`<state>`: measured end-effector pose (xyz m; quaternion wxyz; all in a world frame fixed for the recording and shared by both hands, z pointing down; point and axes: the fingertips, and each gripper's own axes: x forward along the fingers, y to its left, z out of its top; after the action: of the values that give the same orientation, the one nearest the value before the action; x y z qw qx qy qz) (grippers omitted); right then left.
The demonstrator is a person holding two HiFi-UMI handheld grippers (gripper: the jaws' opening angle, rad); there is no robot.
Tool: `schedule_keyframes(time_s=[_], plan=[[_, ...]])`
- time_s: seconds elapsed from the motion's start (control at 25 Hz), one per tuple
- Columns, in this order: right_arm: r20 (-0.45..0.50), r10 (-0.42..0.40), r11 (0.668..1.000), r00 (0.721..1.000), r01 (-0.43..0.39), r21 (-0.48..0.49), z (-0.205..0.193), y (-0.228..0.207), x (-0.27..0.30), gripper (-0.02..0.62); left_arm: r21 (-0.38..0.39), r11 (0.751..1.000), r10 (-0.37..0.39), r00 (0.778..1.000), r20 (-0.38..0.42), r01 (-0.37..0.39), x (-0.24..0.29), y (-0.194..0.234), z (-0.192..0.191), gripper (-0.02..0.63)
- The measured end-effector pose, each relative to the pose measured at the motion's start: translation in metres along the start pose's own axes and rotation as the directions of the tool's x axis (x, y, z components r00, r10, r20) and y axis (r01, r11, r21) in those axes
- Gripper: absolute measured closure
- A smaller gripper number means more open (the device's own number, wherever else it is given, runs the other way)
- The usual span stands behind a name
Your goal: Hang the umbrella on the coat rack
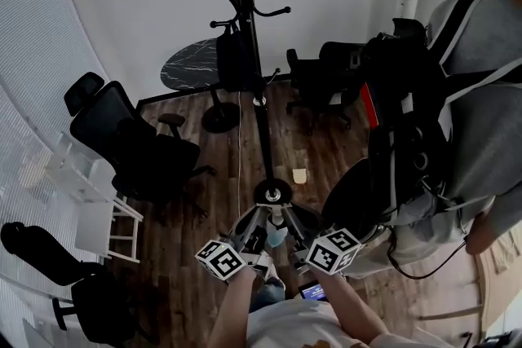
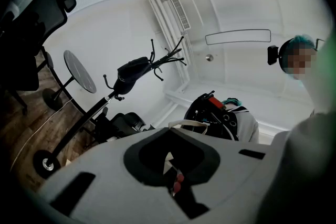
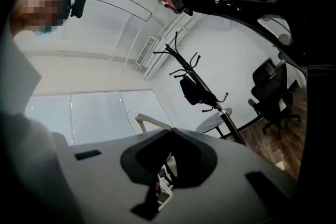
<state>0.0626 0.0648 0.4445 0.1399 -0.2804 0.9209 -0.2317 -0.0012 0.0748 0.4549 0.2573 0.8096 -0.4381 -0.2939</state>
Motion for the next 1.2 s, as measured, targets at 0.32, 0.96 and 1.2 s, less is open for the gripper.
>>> schedule_keyframes(time_s=[0.32,0.96,1.2], plan=[[-0.019,-0.015,1.0,1.0,0.015,0.002,-0.001,-0.038,0.046,0.583,-0.027,1.0,-0.004,1.0,0.001,0.004,0.033,0.046,0.011,0.584],[-0.006,-0.131,0.991,0.991,0.131,-0.005,0.013,-0.133,0.191,0.583,-0.084,0.995,-0.058,0.996,-0.075,0.052,0.14,0.174,0.068,0.584],[0.04,-0.201,0.98,0.979,0.201,-0.006,0.025,-0.156,0.215,0.583,-0.084,0.991,-0.118,0.985,-0.123,0.108,0.173,0.193,0.079,0.586]])
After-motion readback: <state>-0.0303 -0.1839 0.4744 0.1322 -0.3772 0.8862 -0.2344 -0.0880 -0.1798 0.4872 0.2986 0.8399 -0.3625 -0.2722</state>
